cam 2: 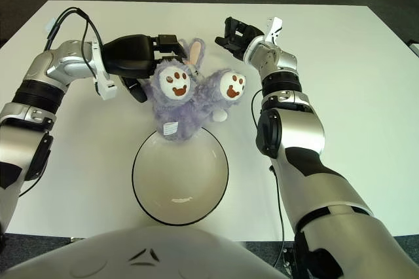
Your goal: Put the doll into the plate.
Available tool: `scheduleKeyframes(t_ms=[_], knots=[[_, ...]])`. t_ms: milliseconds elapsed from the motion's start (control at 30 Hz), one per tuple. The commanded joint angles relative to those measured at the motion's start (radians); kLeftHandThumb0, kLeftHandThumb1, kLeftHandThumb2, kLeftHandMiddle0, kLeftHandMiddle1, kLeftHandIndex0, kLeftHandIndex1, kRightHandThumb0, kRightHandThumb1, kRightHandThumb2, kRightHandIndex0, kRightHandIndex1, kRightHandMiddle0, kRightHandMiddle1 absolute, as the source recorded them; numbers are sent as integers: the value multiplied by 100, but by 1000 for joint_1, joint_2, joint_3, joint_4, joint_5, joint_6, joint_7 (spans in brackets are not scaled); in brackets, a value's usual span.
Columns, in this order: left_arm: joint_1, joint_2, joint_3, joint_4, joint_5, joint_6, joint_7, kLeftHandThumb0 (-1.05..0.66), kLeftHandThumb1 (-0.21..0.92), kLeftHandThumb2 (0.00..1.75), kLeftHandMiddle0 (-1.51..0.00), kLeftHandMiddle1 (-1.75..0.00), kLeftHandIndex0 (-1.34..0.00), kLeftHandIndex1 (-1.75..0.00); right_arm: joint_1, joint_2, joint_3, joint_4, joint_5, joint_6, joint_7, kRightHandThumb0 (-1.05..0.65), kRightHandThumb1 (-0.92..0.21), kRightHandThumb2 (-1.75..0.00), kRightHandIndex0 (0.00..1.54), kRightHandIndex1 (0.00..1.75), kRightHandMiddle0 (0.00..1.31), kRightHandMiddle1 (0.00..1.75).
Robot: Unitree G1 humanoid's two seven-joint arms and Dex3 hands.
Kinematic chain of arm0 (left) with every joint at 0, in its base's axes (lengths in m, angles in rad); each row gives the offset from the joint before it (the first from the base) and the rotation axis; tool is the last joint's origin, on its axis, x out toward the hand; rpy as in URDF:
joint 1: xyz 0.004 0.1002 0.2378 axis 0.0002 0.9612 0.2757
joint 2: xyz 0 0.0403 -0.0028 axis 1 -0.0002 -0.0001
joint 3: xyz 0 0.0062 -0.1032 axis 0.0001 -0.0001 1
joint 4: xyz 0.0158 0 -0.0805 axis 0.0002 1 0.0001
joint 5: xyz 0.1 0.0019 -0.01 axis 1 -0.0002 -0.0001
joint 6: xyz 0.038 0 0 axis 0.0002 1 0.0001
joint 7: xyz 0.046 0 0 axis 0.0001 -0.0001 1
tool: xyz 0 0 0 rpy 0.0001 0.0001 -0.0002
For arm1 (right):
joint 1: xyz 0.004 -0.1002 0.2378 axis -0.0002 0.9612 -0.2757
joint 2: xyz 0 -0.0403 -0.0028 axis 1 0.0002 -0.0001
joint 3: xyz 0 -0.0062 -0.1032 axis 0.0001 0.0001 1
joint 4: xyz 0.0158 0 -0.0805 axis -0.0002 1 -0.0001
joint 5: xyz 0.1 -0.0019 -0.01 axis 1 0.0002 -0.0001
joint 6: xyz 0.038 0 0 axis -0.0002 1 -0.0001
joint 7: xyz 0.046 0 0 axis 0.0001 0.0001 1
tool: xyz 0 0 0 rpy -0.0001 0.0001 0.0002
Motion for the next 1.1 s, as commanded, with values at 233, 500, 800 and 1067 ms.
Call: scheduleKeyframes(t_ms=[233,500,800,1067], knots=[[-62,19,-106,85,-5,-2,49,-23,38,113,-5,-28,0,-16,7,-8,-16,-8,12,17,23,-2,-8,-140,22,113,3,134],[-105,30,-186,101,-38,-42,3,-50,52,92,-1,-19,0,-19,6,-8,-33,-12,23,24,25,-1,-8,-141,19,116,2,134],[-112,21,-253,129,-154,-26,-97,-61,60,81,0,-7,0,-6,12,-1,-55,-23,30,14,9,0,-8,-141,17,118,3,136],[-78,12,-305,91,-410,70,-296,-38,39,102,-3,-4,0,-9,11,1,-64,-27,28,18,-16,2,-7,-142,16,123,6,138]])
